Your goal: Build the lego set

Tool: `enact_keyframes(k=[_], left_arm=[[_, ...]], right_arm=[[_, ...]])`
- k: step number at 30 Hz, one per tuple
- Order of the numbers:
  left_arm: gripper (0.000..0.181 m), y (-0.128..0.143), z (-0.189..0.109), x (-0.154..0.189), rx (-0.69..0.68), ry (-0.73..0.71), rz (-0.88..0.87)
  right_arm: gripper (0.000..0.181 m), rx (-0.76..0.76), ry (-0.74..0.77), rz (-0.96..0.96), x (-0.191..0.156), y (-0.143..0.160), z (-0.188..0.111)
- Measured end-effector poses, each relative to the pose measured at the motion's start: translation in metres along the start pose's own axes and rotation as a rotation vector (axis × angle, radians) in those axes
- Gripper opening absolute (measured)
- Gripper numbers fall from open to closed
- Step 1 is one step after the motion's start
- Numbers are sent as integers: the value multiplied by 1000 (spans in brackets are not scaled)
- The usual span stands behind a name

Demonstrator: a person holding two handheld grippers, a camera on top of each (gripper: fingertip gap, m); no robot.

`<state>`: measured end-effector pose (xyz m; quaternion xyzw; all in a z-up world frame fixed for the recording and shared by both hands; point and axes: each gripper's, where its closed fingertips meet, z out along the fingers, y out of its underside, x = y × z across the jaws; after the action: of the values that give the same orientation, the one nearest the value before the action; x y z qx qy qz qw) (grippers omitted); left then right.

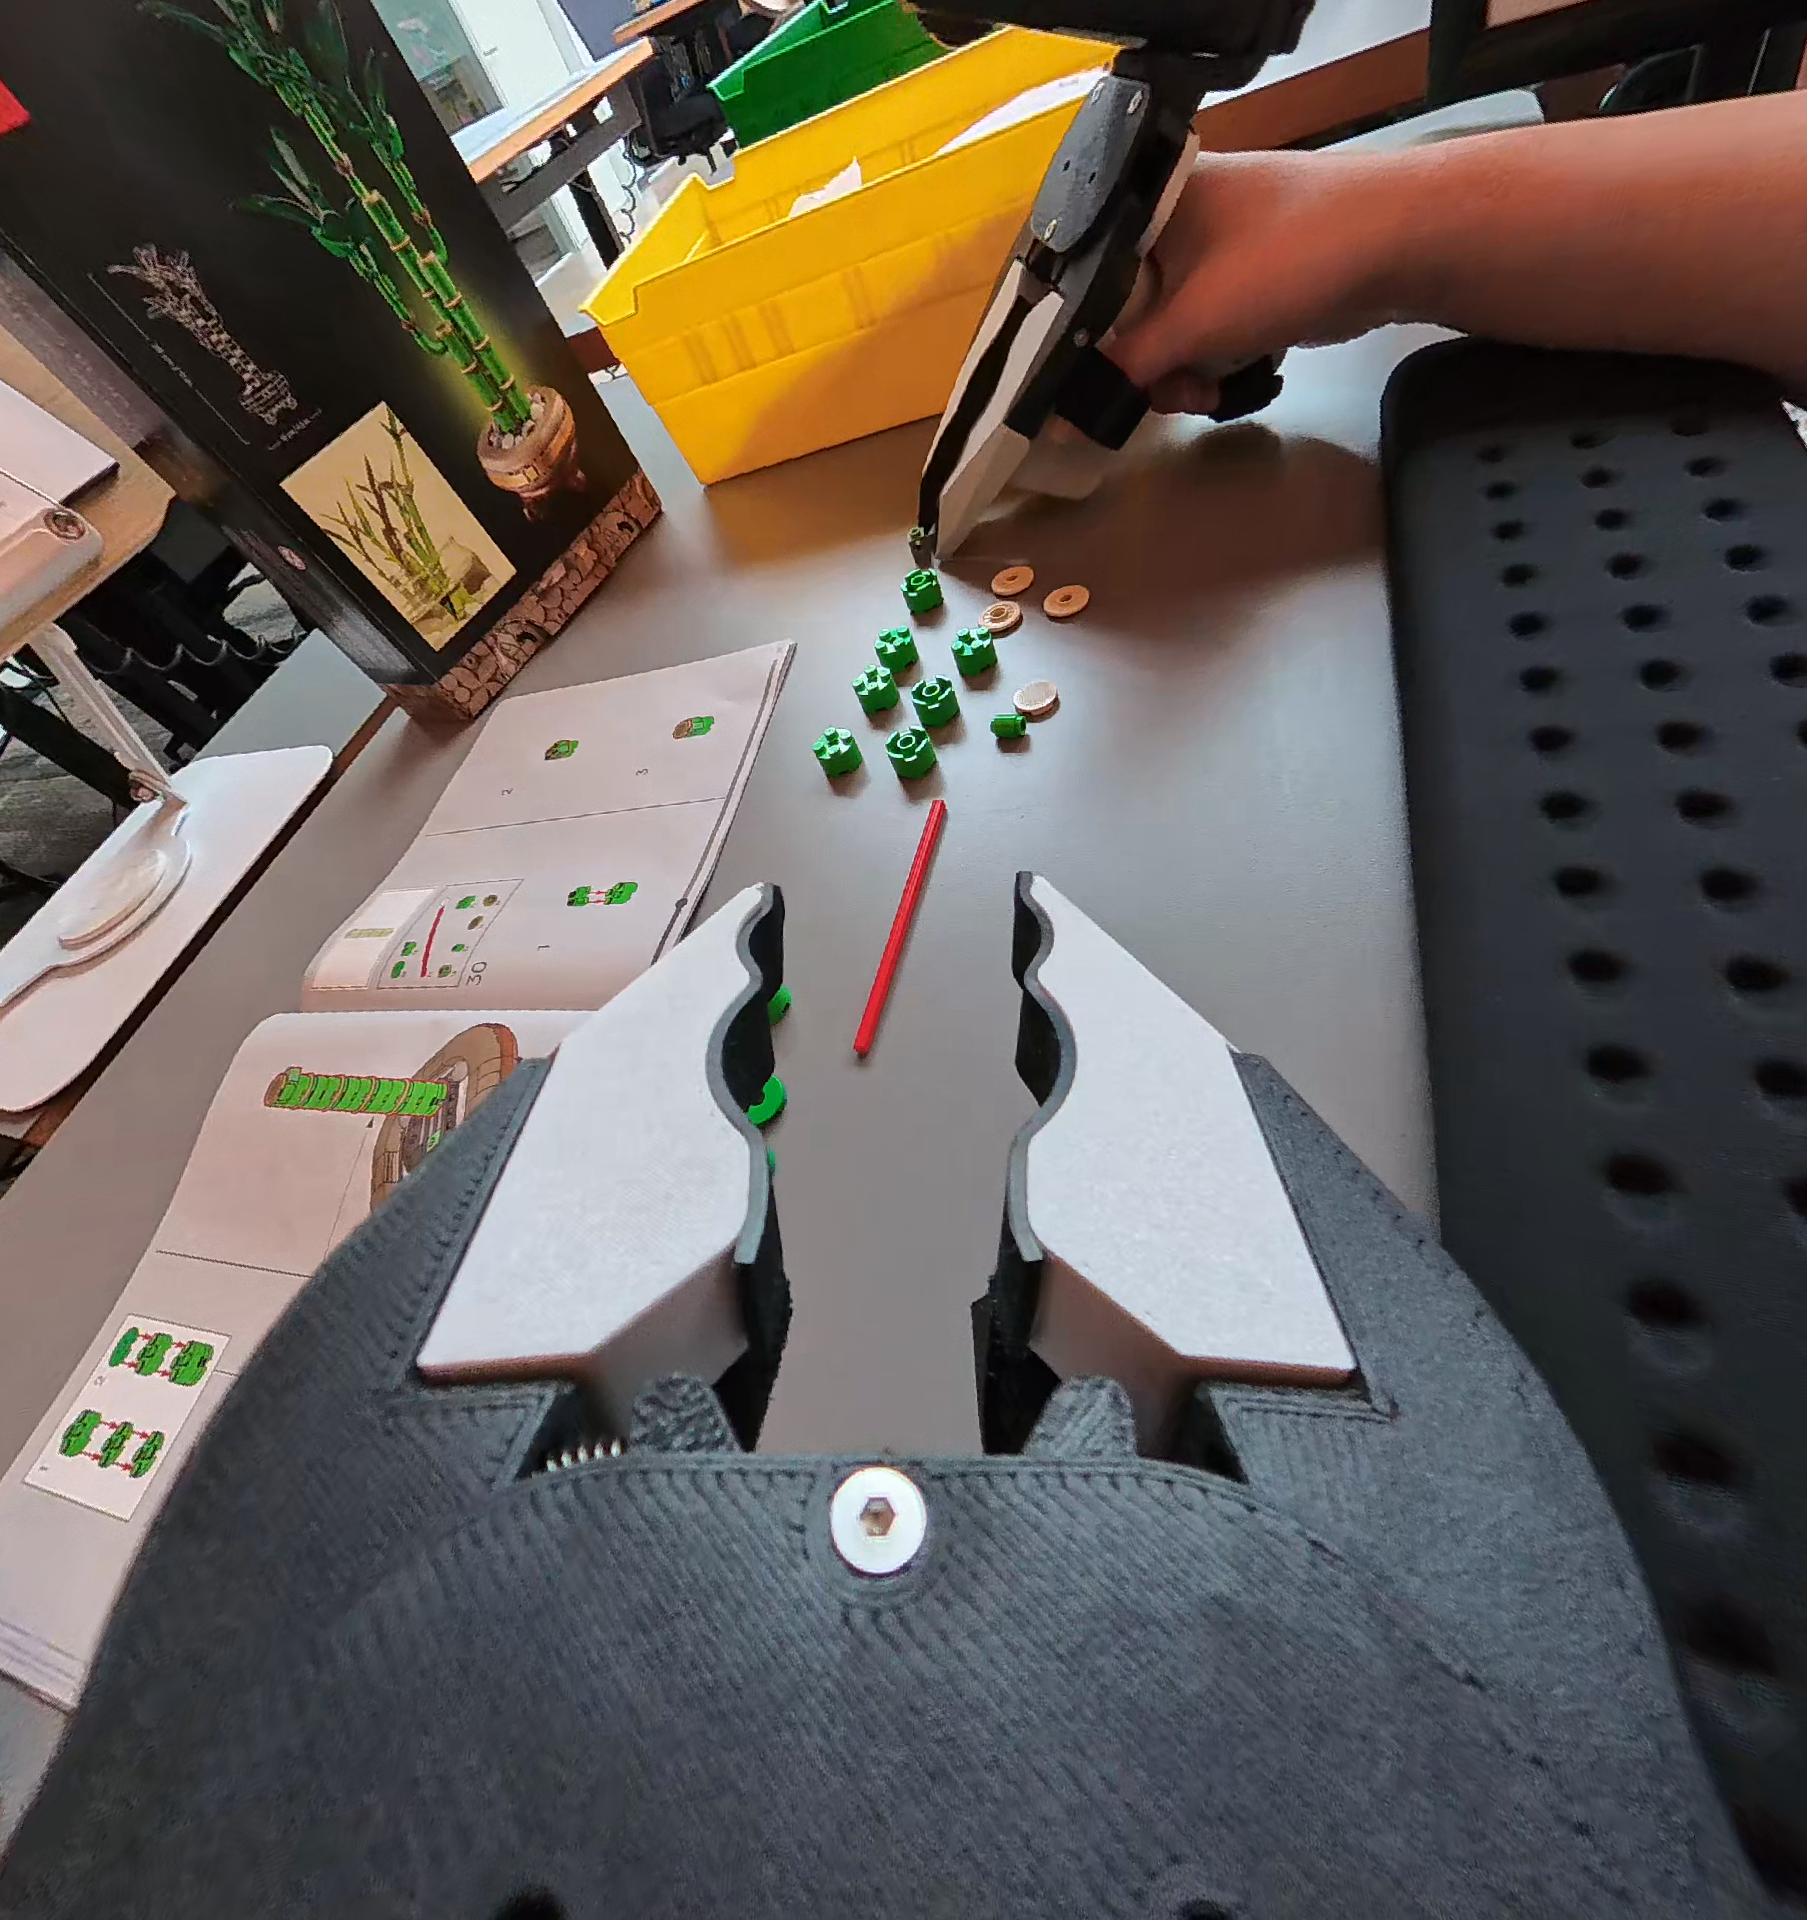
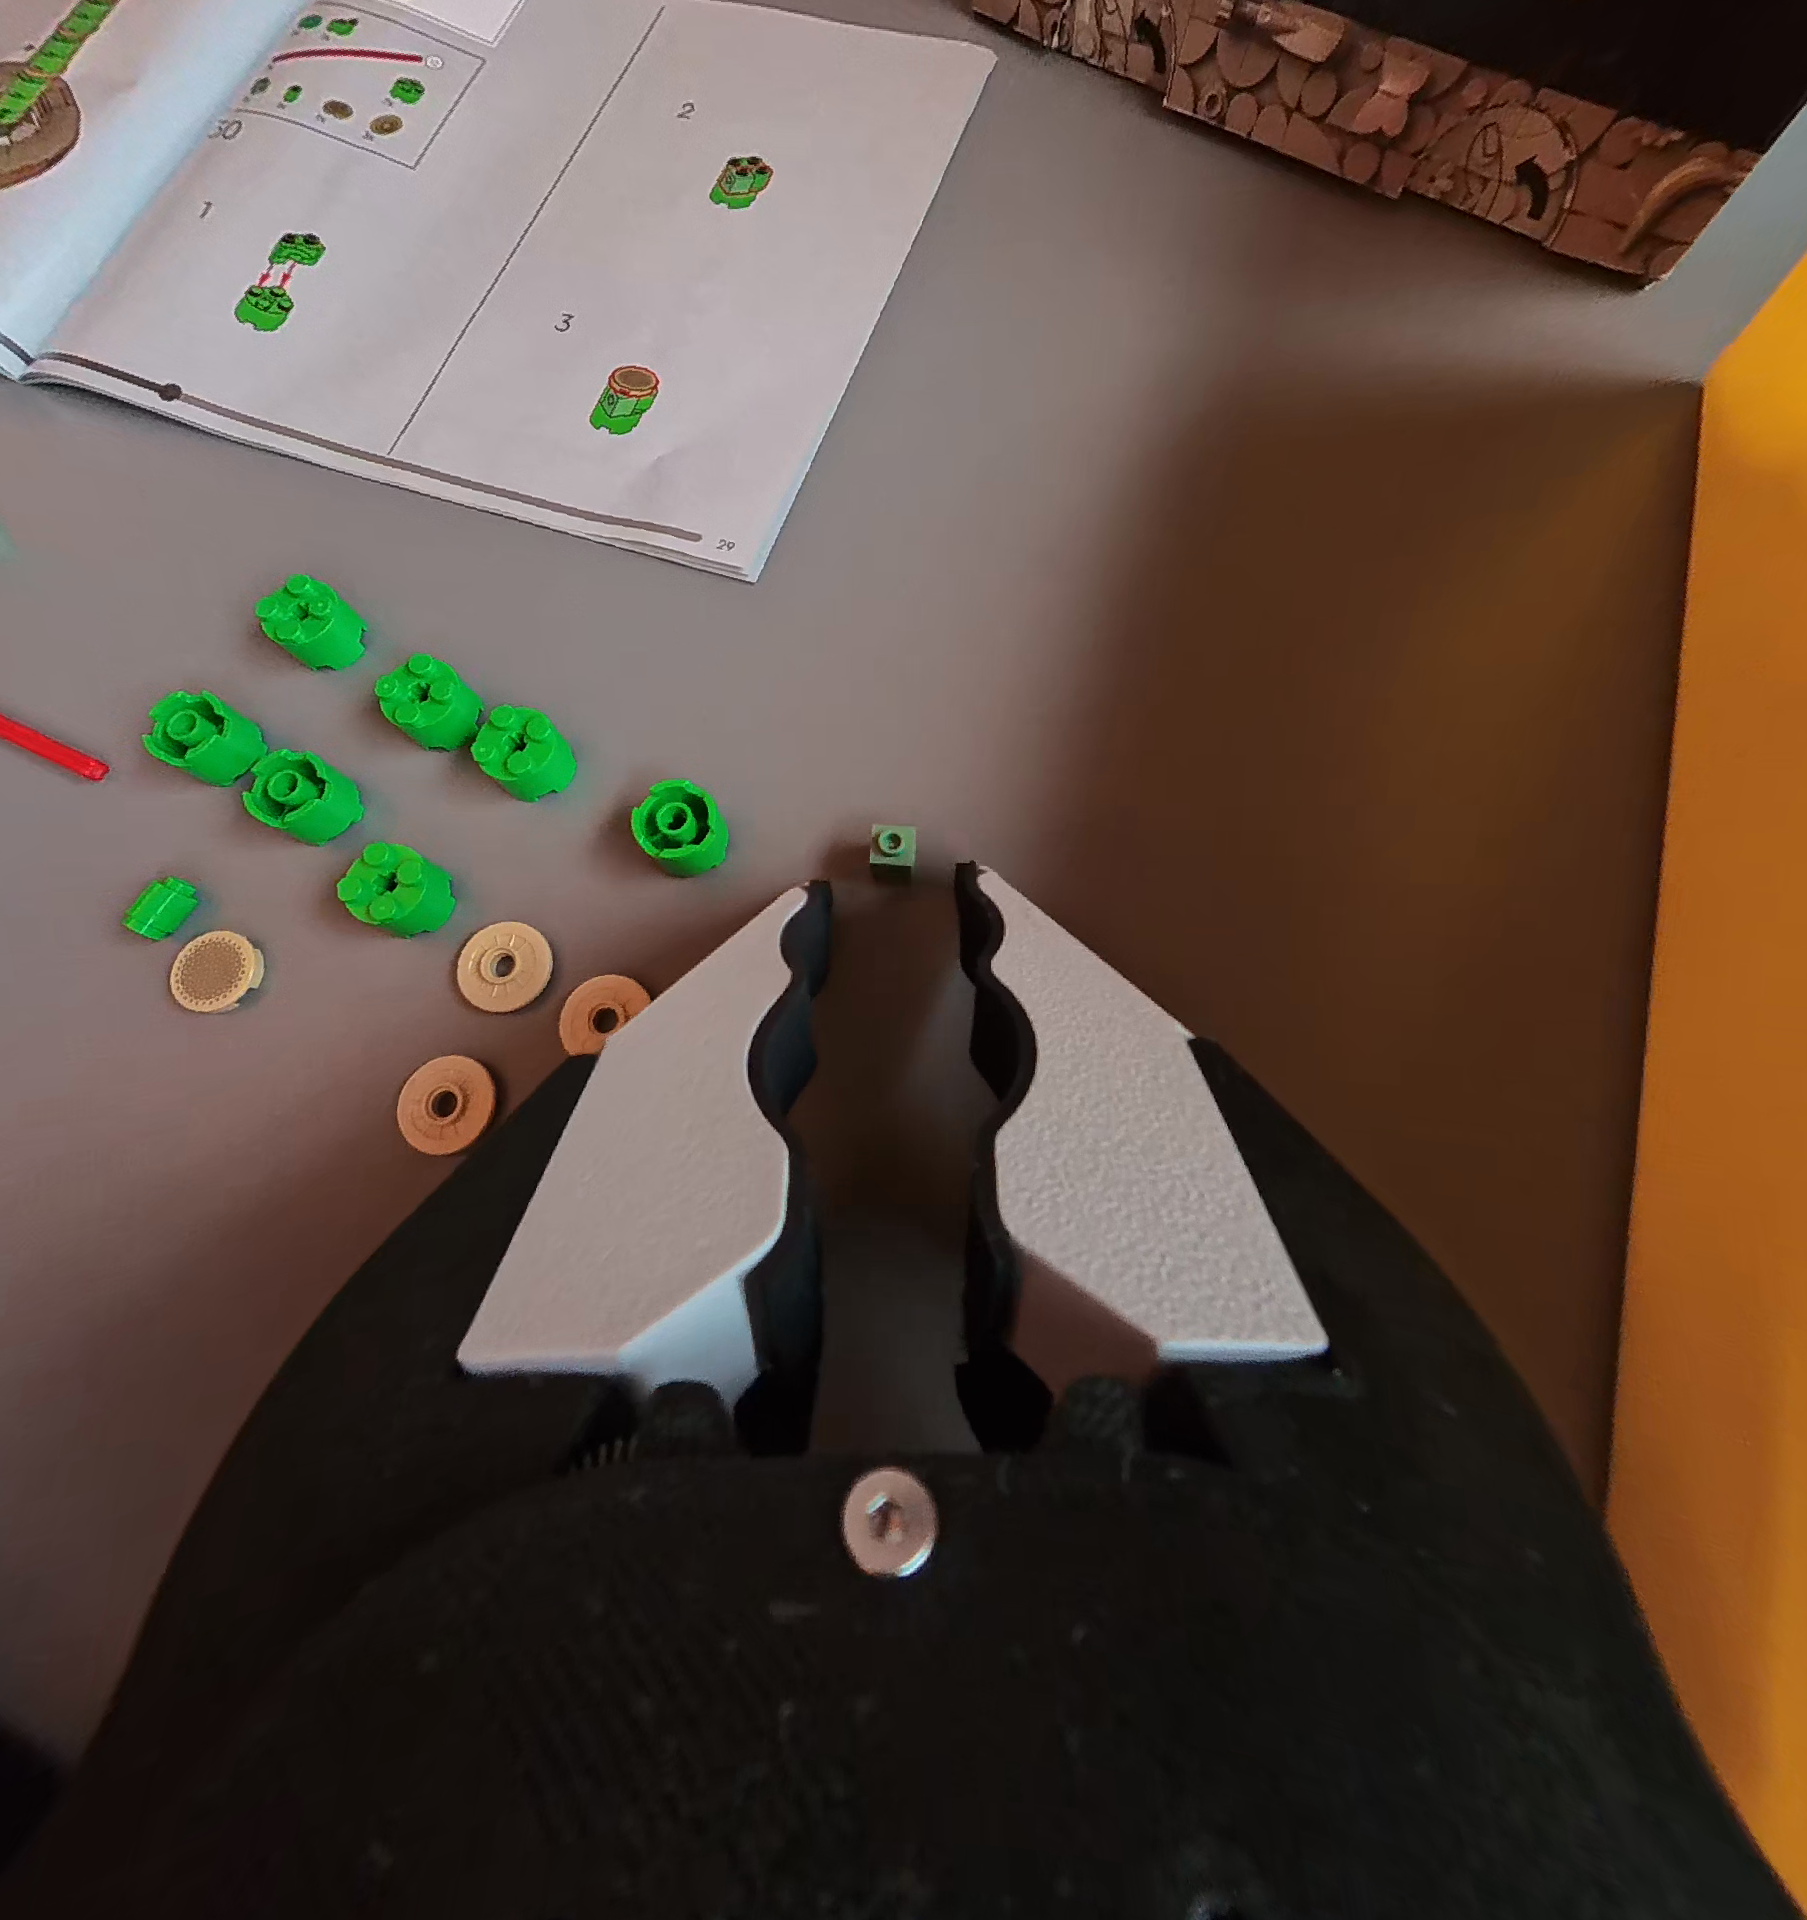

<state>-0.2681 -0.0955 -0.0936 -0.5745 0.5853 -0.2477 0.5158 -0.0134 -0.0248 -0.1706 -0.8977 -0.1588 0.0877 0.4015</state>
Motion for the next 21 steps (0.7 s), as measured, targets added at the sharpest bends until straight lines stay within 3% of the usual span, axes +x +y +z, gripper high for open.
enact_keyframes(k=[9, 21], left_arm=[[43, 12, 0, -16, -13, -44, -51], [43, 10, -7, -40, 36, -124, -115]], right_arm=[[32, 47, 67, -81, 2, -7, -8], [32, 285, 122, -150, -1, -44, -38]])
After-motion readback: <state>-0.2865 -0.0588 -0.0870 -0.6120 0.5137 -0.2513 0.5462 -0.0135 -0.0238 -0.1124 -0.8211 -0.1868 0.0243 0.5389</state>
